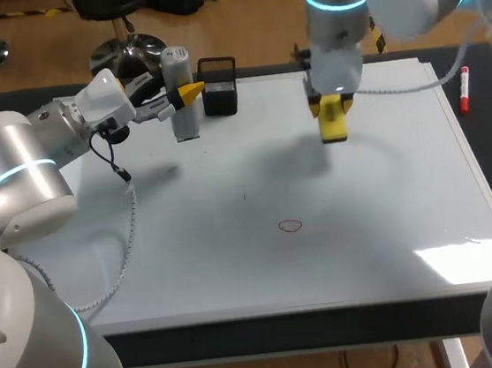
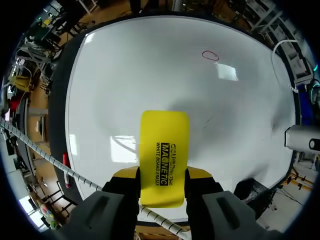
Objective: Pick up the inspection probe, press it on each red-marked spot on the whiteboard one by one, put down the probe, pick up the eraser, and wipe off all the red marks.
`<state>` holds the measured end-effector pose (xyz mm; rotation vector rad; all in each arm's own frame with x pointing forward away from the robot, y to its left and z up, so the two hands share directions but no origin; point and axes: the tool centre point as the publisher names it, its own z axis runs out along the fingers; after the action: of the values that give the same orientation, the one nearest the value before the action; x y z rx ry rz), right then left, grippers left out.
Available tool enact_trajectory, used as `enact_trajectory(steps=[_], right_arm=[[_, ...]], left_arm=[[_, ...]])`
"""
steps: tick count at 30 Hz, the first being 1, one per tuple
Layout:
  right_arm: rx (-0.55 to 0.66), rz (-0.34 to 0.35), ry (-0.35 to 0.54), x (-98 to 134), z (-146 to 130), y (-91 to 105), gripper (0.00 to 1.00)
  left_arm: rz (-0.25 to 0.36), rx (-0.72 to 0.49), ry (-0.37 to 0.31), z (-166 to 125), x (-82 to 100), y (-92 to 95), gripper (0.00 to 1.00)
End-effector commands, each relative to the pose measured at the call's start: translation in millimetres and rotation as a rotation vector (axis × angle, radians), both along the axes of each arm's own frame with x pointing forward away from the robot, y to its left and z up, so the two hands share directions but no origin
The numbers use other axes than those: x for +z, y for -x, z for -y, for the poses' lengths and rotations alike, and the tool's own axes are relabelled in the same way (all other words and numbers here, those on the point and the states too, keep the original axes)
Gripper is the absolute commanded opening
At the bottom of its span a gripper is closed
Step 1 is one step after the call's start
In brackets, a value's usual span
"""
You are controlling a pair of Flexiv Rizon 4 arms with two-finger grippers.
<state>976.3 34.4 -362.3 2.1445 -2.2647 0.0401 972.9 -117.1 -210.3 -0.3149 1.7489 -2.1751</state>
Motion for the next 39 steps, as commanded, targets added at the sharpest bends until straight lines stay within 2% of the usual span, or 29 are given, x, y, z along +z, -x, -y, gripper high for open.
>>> enact_trajectory(steps=[1,9,21,27,39], right_arm=[[-0.002,-0.003,0.001,12,19,-15.4,0.0],[-0.011,0.012,0.016,19,44,-42.4,0.0],[-0.073,-0.005,0.044,10,91,-72.9,0.0],[-0.092,-0.01,0.043,9,106,-78.2,0.0],[-0.093,-0.012,0.037,12,115,-76.6,0.0]], left_arm=[[0.003,0.003,0.002,1,0.2,-0.2,0.0],[0.003,0.003,0.002,1,0.2,-0.2,0.0],[0.003,0.003,0.002,1,0.2,-0.2,0.0],[0.003,0.003,0.002,1,0.2,-0.2,0.0],[0.003,0.003,0.002,1,0.2,-0.2,0.0]])
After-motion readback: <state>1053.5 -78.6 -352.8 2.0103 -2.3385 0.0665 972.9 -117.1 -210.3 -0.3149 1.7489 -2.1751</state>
